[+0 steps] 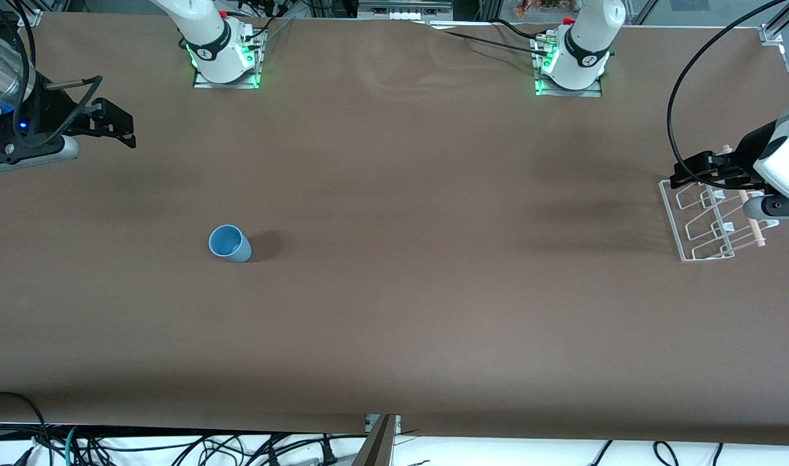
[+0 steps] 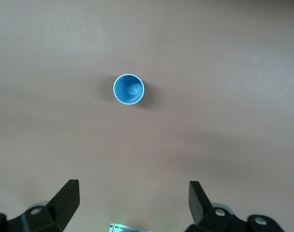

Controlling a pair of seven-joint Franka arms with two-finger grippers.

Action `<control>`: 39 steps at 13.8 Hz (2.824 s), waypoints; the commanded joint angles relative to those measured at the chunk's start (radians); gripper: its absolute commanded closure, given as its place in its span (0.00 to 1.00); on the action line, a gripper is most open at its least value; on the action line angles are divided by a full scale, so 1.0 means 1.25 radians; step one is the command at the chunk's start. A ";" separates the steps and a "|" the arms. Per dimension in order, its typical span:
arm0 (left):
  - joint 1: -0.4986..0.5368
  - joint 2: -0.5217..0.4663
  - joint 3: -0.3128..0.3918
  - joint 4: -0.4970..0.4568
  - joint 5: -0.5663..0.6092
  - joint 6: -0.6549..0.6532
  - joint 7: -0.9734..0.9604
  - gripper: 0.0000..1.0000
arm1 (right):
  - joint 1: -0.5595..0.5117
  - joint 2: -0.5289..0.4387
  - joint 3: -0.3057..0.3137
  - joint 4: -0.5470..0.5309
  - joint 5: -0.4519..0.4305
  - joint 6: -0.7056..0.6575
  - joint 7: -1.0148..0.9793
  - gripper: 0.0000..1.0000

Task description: Transfer cup to left arm and place on rack

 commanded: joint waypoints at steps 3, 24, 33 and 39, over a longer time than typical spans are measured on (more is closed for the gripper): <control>-0.002 0.013 0.001 0.029 -0.005 -0.014 -0.001 0.00 | -0.001 -0.005 -0.001 0.006 -0.005 -0.004 -0.019 0.00; -0.002 0.018 0.001 0.031 -0.005 -0.011 -0.003 0.00 | 0.002 0.074 0.005 -0.344 -0.001 0.422 0.003 0.00; -0.006 0.021 0.000 0.040 -0.005 -0.014 -0.003 0.00 | 0.004 0.251 0.006 -0.351 0.007 0.598 0.021 0.00; -0.017 0.021 0.001 0.039 0.000 -0.012 -0.003 0.00 | 0.005 0.297 0.006 -0.350 0.007 0.630 0.051 0.21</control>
